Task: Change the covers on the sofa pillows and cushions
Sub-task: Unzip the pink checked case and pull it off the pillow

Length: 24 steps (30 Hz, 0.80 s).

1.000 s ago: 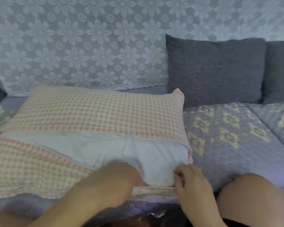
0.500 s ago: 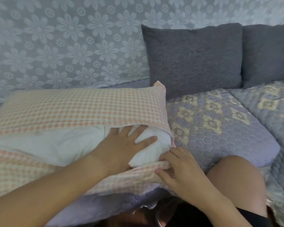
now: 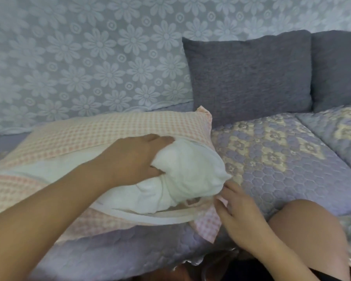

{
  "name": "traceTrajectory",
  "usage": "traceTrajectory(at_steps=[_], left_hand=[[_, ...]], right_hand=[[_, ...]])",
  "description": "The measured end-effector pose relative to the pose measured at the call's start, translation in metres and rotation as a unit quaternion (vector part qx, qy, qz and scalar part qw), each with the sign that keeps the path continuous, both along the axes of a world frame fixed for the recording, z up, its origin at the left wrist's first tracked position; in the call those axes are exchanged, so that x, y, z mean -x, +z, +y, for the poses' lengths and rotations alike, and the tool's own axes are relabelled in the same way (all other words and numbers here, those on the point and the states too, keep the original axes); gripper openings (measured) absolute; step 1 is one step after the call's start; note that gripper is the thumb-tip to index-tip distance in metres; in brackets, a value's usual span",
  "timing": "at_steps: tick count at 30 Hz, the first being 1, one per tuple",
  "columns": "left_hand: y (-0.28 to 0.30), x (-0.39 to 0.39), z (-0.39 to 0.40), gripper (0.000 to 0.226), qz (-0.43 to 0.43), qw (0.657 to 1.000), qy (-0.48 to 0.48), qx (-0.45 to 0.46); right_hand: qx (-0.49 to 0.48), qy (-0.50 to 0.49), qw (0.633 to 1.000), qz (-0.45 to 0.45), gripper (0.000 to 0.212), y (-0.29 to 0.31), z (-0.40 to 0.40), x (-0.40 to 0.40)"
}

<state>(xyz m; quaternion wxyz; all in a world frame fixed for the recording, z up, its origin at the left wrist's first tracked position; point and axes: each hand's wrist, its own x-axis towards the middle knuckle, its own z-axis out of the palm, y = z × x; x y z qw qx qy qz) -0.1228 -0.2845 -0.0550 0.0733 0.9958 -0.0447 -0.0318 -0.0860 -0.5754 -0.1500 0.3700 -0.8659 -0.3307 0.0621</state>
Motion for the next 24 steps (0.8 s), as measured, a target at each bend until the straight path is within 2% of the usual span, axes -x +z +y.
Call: traceTrajectory(at_steps=[4,6,9,11,13,15,17,20,22,24], left_hand=[[-0.011,0.024,-0.004,0.075,-0.071,0.994,0.056,0.057],[-0.020,0.040,-0.008,0.065,-0.148,0.982,0.095,0.064],[-0.043,0.070,-0.021,0.035,-0.255,0.952,0.143,0.086],[-0.057,0.088,-0.028,0.023,-0.278,0.946,0.127,0.106],[-0.065,0.099,-0.030,0.023,-0.264,0.952,0.095,0.126],[-0.064,0.105,-0.030,0.026,-0.243,0.962,0.052,0.109],[-0.059,0.110,-0.030,0.024,-0.246,0.966,0.022,0.072],[-0.050,0.118,-0.025,0.023,-0.266,0.959,0.068,0.068],[-0.049,0.120,-0.013,0.033,-0.257,0.955,0.141,0.049],[-0.052,0.120,0.004,0.044,-0.223,0.961,0.162,0.003]], right_hand=[[-0.045,-0.033,0.997,0.058,0.032,0.022,0.007,-0.012],[-0.105,-0.052,0.984,0.134,0.028,0.026,0.010,-0.005],[-0.186,-0.070,0.956,0.218,0.052,0.040,0.023,0.006],[-0.207,-0.102,0.949,0.214,0.068,0.047,0.035,-0.005],[-0.182,-0.117,0.963,0.161,0.081,0.050,0.046,-0.025],[-0.118,-0.119,0.979,0.115,0.066,0.053,0.058,-0.045],[-0.069,-0.123,0.986,0.087,0.042,0.057,0.068,-0.057],[-0.047,-0.114,0.991,0.044,0.014,0.060,0.074,-0.069],[-0.048,-0.111,0.992,0.043,0.016,0.057,0.071,-0.071],[-0.045,-0.109,0.992,0.032,0.018,0.051,0.069,-0.070]])
